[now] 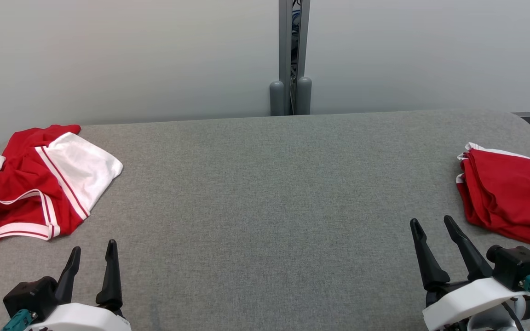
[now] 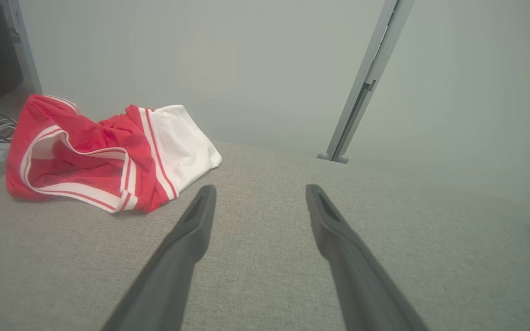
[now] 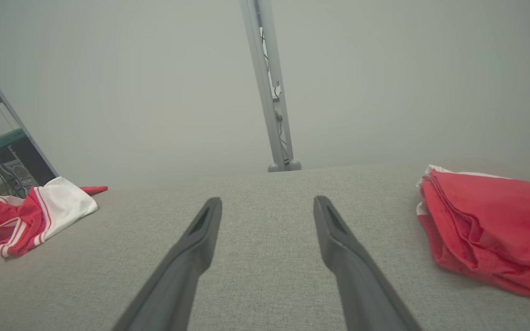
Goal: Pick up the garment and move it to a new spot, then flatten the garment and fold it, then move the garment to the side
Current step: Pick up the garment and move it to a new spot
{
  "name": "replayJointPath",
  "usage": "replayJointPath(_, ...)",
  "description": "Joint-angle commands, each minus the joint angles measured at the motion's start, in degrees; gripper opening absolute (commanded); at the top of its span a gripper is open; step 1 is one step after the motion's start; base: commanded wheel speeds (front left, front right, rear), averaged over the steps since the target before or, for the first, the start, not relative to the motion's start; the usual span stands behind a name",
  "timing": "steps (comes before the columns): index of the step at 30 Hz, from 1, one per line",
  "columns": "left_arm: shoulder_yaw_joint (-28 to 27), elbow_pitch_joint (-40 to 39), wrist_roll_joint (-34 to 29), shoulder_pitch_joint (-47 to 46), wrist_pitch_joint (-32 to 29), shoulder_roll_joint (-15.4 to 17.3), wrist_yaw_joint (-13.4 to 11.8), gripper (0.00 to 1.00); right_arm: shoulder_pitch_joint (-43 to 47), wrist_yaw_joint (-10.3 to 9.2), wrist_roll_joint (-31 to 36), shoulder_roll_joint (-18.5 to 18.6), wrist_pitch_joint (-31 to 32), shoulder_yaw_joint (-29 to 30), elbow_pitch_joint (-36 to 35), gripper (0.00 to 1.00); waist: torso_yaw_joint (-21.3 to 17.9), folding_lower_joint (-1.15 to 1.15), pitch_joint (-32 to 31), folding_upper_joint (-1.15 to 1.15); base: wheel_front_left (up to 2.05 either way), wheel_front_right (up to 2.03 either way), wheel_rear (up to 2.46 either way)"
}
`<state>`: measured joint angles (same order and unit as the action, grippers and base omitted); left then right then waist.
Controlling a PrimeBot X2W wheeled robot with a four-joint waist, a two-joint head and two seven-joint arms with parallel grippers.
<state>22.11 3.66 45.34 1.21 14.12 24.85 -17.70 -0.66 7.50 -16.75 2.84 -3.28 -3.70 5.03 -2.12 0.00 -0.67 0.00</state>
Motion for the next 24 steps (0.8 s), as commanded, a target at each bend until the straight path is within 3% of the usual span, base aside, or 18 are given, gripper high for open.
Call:
replayJointPath(1,-0.1,0.1,-0.4,-0.9,-0.2,0.3,0.2,1.0,-0.1,-0.02,0.0,0.1,0.1,0.2,-0.1,1.0,0.1,0.0,0.0,0.0,0.0,0.0,0.0)
replayJointPath(12,0.4,0.2,-0.3,-1.7,-0.4,0.1,0.2,1.0,0.0,-0.02,-0.1,0.1,-0.2,0.3,0.0,1.0,1.8,0.0,-0.1,0.0,0.0,0.0,0.0)
replayJointPath(24,0.5,-0.3,-0.7,-1.8,-0.4,0.1,-0.2,1.0,1.0,-0.01,0.0,0.2,0.5,0.6,-0.7,1.0,11.6,0.0,-0.4,0.0,0.0,0.0,0.0)
